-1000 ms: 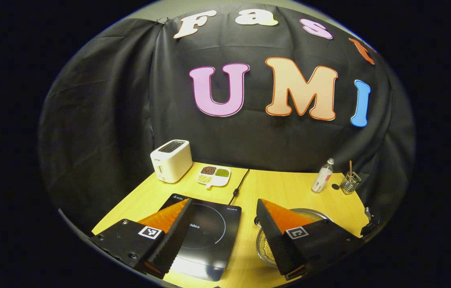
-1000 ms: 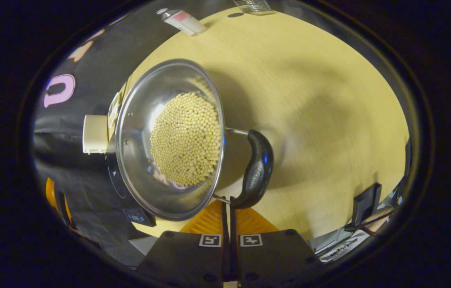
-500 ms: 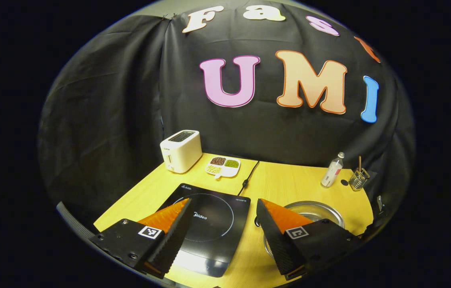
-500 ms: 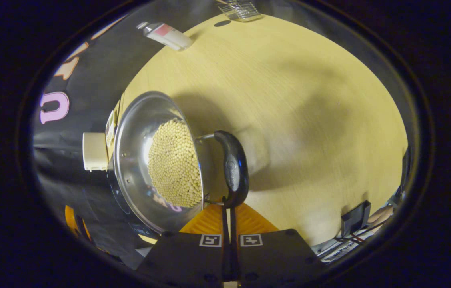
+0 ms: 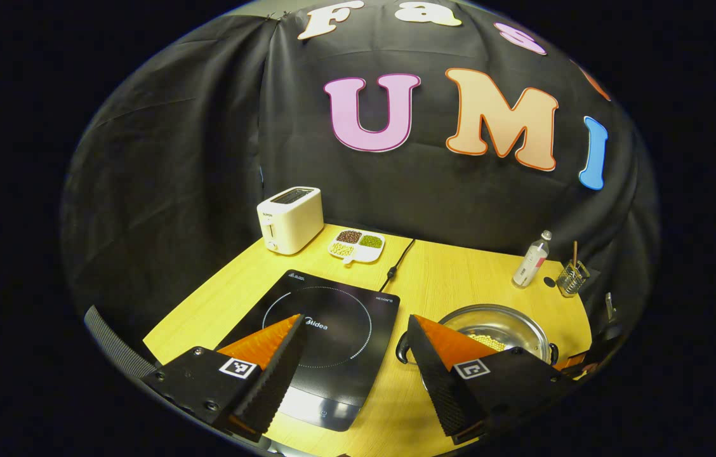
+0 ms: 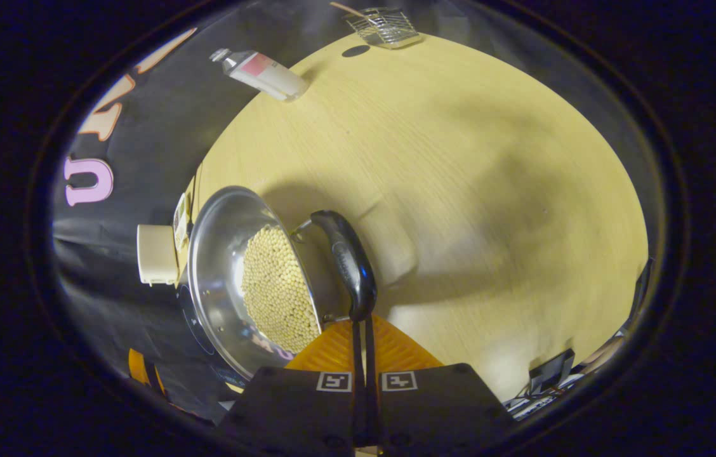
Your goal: First push the handle of the pot to place it horizontally, then grasp the pot with both hands and set it on the induction cooktop.
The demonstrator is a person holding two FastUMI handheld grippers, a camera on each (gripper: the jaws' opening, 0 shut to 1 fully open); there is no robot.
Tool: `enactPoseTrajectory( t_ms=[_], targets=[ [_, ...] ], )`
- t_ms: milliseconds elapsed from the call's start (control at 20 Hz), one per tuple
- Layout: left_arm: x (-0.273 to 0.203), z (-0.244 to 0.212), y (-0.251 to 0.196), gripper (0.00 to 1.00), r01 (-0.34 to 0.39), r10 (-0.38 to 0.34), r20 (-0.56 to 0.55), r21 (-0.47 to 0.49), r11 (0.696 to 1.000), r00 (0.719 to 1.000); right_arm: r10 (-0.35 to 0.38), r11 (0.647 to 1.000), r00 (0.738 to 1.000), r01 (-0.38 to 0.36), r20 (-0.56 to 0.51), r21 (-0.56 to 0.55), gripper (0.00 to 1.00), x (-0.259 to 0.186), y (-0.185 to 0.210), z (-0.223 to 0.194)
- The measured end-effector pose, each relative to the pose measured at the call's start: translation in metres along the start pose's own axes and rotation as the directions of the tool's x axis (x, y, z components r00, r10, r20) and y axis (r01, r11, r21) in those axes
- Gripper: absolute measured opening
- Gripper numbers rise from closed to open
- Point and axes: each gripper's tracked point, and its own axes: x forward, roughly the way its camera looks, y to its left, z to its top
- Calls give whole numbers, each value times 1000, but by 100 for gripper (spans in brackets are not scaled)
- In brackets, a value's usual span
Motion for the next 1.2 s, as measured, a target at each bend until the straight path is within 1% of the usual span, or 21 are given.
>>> enactPoseTrajectory(
  t_ms=[50,100,350,450,500,550,600,700,750,800,850,950,1000,1050,1100,1150,1200],
  targets=[
    [-1,1,0,97,0,0,-1,0,1000,1000,8,1000,1000,-8,4,7,3,0,0,5],
    [0,-1,-1,97,0,0,-2,0,1000,1000,15,1000,1000,-15,5,12,0,1,1,10],
    [0,-9,-3,97,3,-3,-18,3,1000,1000,35,999,999,-35,8,11,0,5,2,21],
    [4,-11,-5,96,9,-9,-27,4,1000,1000,39,999,999,-39,10,10,0,4,2,20],
    [4,-13,-7,97,14,-14,-32,4,1000,999,41,999,999,-41,13,9,3,2,3,20],
    [6,-14,-8,96,20,-20,-37,2,1000,999,44,999,999,-44,15,8,3,2,3,20],
    [10,-14,-9,97,27,-27,-43,0,1000,999,48,999,999,-48,17,5,0,-2,4,20],
    [14,-17,-12,97,37,-37,-57,4,999,998,49,999,998,-49,24,0,0,-7,4,18],
    [16,-18,-13,97,42,-42,-64,8,999,997,49,999,998,-49,30,-5,2,-10,4,18],
    [18,-20,-15,97,50,-50,-73,11,999,996,51,999,998,-50,36,-9,0,-13,3,18],
    [20,-21,-16,97,58,-57,-81,14,998,995,58,998,998,-57,40,-14,0,-18,5,19],
    [24,-23,-19,97,73,-71,-96,20,997,993,51,998,998,-48,46,-46,0,-23,4,14],
    [26,-24,-19,97,84,-81,-103,24,996,991,44,997,998,-40,55,-63,13,-30,1,14],
    [27,-25,-21,97,94,-91,-111,27,995,990,42,996,997,-38,58,-84,0,-33,1,13],
    [28,-27,-23,98,104,-100,-120,29,994,988,37,994,997,-30,68,-104,22,-34,0,14],
    [30,-30,-24,97,114,-109,-132,33,993,985,40,993,996,-32,75,-114,24,-39,0,16],
    [31,-33,-24,97,123,-116,-149,38,992,982,55,992,996,-47,73,-116,39,-47,5,16]
  ],
)
